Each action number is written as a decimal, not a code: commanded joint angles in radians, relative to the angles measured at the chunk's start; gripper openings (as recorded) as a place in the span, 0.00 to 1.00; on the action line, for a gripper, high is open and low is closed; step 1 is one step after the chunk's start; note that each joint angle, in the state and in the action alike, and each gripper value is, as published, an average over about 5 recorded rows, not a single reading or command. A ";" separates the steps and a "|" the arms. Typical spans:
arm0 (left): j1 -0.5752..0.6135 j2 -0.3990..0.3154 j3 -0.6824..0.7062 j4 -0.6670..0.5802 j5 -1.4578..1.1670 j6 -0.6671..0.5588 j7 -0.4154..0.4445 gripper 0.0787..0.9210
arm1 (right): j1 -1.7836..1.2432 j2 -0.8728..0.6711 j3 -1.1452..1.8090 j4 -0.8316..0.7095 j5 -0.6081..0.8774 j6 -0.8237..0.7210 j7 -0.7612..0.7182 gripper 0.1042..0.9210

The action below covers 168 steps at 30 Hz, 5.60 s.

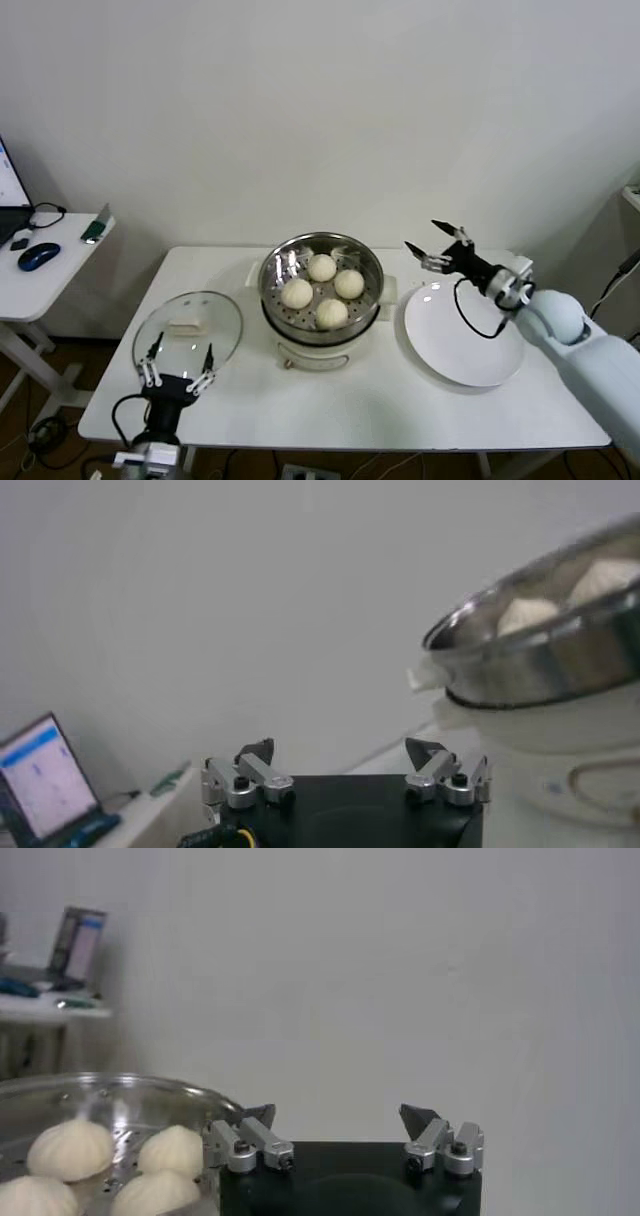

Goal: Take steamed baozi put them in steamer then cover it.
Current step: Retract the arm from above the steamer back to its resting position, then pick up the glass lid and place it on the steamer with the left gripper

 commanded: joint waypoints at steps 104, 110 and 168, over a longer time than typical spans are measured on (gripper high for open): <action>-0.273 0.501 0.181 -0.114 0.739 0.618 0.059 0.09 | -0.553 0.356 0.559 0.027 -0.343 -0.005 0.035 0.88; -0.475 0.552 0.413 -0.105 0.746 0.705 0.157 0.09 | -0.520 0.357 0.536 0.004 -0.360 -0.002 0.035 0.88; -0.948 -0.032 0.776 0.493 0.986 0.739 0.387 0.09 | -0.521 0.394 0.595 -0.083 -0.419 0.050 -0.010 0.88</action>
